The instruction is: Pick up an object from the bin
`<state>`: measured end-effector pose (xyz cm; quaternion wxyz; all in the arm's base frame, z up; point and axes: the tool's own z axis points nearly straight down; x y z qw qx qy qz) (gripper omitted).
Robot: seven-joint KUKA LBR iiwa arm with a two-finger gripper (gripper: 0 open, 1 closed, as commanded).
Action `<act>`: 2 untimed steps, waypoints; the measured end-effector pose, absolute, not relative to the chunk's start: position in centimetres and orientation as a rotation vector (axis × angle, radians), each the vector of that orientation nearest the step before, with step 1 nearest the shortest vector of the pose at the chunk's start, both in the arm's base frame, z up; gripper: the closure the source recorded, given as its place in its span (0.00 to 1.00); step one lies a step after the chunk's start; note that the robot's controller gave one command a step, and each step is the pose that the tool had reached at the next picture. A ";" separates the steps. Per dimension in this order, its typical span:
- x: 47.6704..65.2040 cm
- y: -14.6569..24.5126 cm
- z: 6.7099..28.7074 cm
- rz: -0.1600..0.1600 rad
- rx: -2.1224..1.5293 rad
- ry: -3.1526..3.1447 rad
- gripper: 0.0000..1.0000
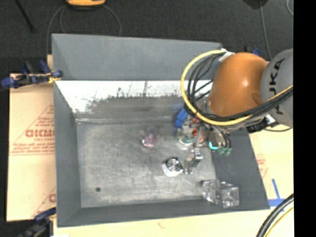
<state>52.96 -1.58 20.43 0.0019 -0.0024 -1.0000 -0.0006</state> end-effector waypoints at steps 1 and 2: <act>57.3 -0.6 10.7 -0.003 -0.504 -3.100 0.00; 62.6 2.8 7.5 -0.003 -0.445 -3.118 0.00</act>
Offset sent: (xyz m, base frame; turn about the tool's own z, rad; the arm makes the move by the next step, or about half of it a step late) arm 0.0437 0.0097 -0.0962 0.3209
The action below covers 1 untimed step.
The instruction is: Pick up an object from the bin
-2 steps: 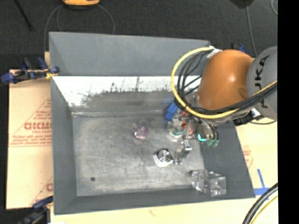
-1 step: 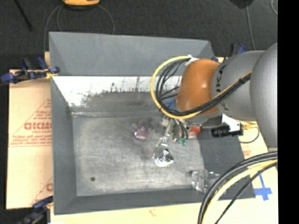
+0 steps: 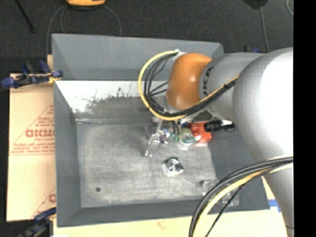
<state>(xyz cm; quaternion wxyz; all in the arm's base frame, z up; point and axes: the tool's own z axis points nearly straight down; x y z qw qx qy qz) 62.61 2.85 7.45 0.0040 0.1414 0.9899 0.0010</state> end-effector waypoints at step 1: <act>61.2 0.8 9.8 0.003 0.575 3.086 0.00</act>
Offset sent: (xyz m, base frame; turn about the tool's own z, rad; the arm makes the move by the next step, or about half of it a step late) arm -0.0150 -0.0196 0.0223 0.0884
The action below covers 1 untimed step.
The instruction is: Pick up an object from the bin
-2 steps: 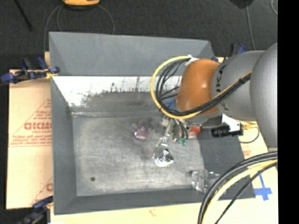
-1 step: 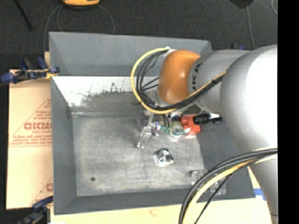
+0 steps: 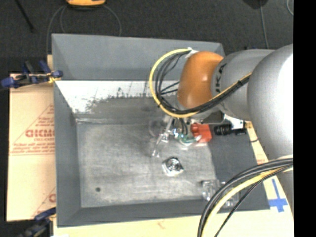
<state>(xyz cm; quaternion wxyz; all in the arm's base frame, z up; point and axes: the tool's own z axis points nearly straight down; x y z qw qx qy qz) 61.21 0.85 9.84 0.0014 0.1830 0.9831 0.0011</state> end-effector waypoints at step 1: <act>61.2 0.8 9.8 -0.001 0.570 3.087 1.00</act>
Offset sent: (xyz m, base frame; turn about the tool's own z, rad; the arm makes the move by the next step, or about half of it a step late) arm 0.0000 0.0000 0.0000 0.0000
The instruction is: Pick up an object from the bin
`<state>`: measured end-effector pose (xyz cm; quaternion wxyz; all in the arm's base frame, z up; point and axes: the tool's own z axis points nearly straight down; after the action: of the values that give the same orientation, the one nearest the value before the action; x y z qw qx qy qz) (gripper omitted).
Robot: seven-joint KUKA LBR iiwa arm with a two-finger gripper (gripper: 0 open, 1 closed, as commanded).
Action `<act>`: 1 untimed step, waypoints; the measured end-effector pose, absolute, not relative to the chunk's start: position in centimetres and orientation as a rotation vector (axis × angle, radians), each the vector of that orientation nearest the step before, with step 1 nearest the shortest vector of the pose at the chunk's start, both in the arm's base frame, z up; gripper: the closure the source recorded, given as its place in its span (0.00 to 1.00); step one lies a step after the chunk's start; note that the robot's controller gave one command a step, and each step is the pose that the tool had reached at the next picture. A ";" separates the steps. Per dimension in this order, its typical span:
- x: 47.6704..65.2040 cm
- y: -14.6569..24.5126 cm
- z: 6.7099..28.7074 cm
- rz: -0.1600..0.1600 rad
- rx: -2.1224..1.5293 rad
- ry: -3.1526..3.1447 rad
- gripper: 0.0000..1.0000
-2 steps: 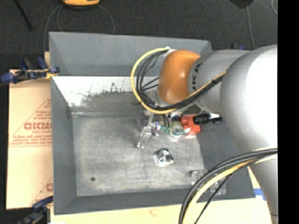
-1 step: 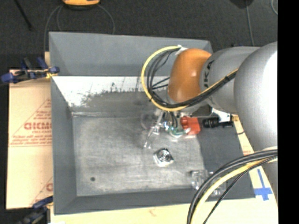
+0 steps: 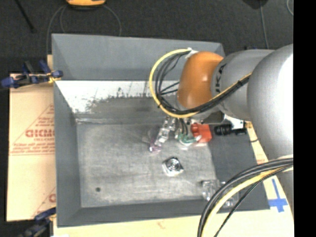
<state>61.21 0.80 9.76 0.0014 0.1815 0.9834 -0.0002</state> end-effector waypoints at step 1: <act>61.2 0.7 9.8 -0.003 0.568 3.087 0.00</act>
Offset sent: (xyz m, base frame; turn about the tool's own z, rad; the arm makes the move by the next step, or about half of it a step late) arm 0.0000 0.0000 0.0000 0.0000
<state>61.21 0.74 9.76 0.0014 0.1810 0.9835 -0.0009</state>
